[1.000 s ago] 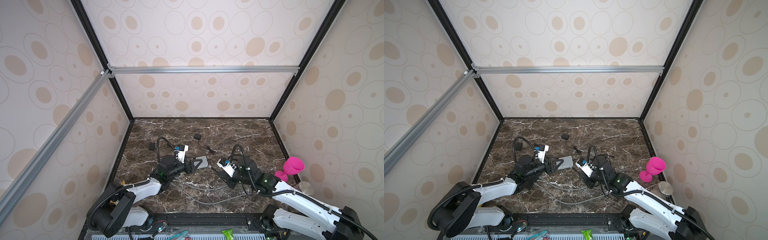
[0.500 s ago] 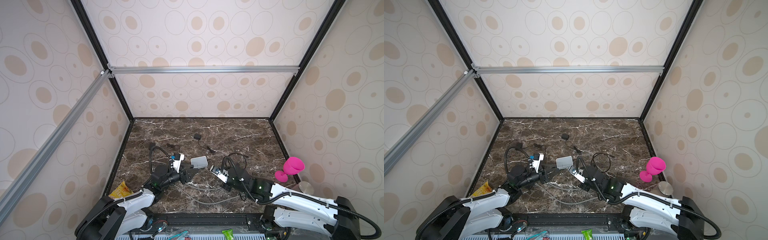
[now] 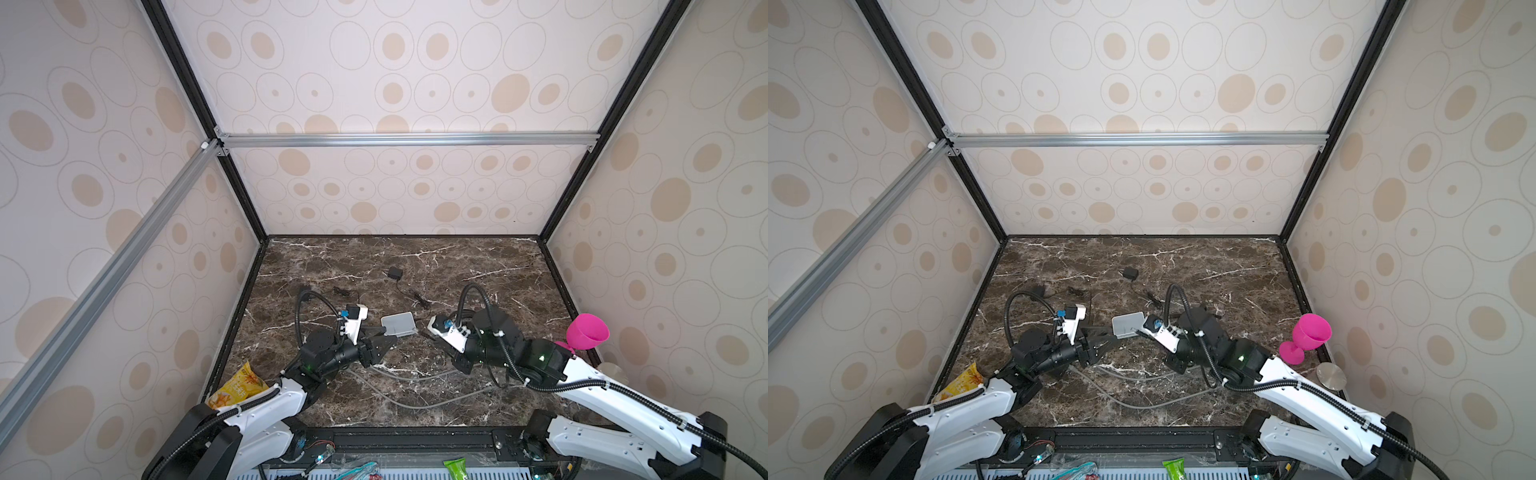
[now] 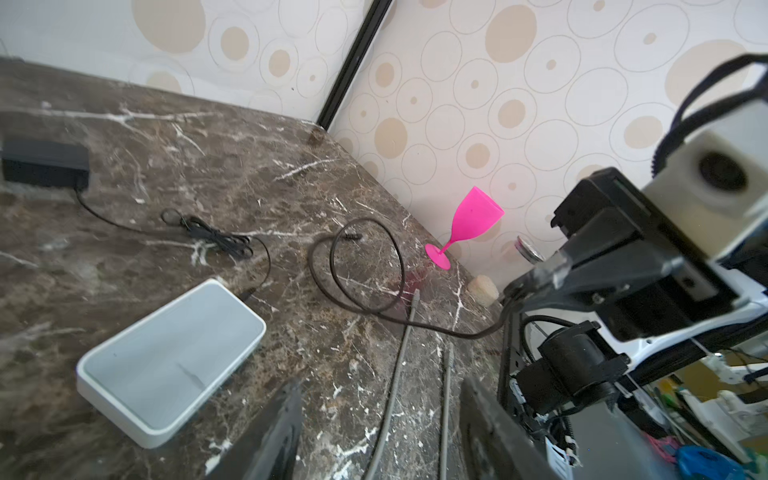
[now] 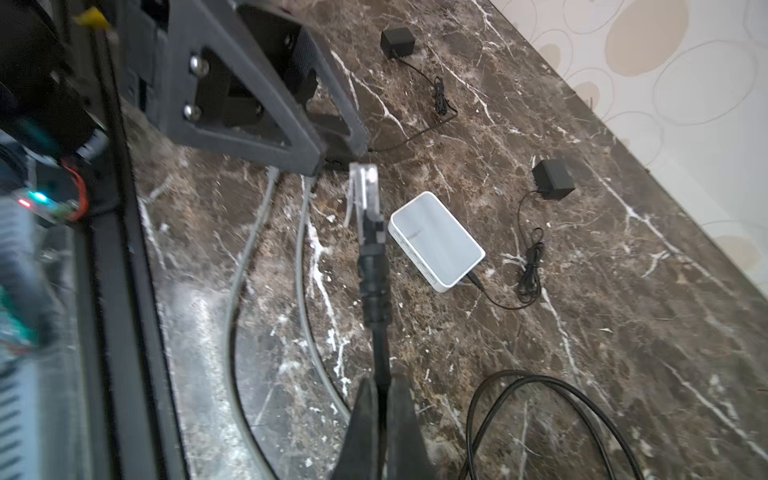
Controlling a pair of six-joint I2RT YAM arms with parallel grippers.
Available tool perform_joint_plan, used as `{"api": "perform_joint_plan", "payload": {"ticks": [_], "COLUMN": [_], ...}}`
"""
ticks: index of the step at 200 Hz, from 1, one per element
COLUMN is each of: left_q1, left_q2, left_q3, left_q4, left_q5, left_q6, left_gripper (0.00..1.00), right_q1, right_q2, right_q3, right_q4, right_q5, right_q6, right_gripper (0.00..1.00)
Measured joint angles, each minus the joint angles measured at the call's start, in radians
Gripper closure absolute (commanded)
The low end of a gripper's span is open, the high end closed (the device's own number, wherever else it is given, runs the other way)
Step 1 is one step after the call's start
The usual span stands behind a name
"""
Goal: Insert the plug into the switch port
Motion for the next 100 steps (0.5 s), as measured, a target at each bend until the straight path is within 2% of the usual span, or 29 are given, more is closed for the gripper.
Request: {"api": "perform_joint_plan", "payload": {"ticks": [44, 72, 100], "left_q1": [-0.008, -0.049, -0.116], "left_q2": [-0.166, -0.256, -0.284], "left_q3": [-0.013, -0.076, -0.107], "left_q4": [-0.004, 0.043, 0.067], "left_q5": [-0.042, -0.043, -0.026], "left_q6": [0.129, 0.21, 0.29], "left_gripper": [0.4, 0.4, 0.39], "right_q1": [-0.101, -0.13, -0.14], "right_q2": [0.132, 0.151, 0.174], "right_q3": [0.12, 0.136, 0.18], "right_q4": [-0.167, -0.229, -0.279], "right_q5": [-0.302, -0.423, -0.486], "right_q6": [0.119, 0.161, 0.171], "right_gripper": [1.0, 1.0, 1.0]}}
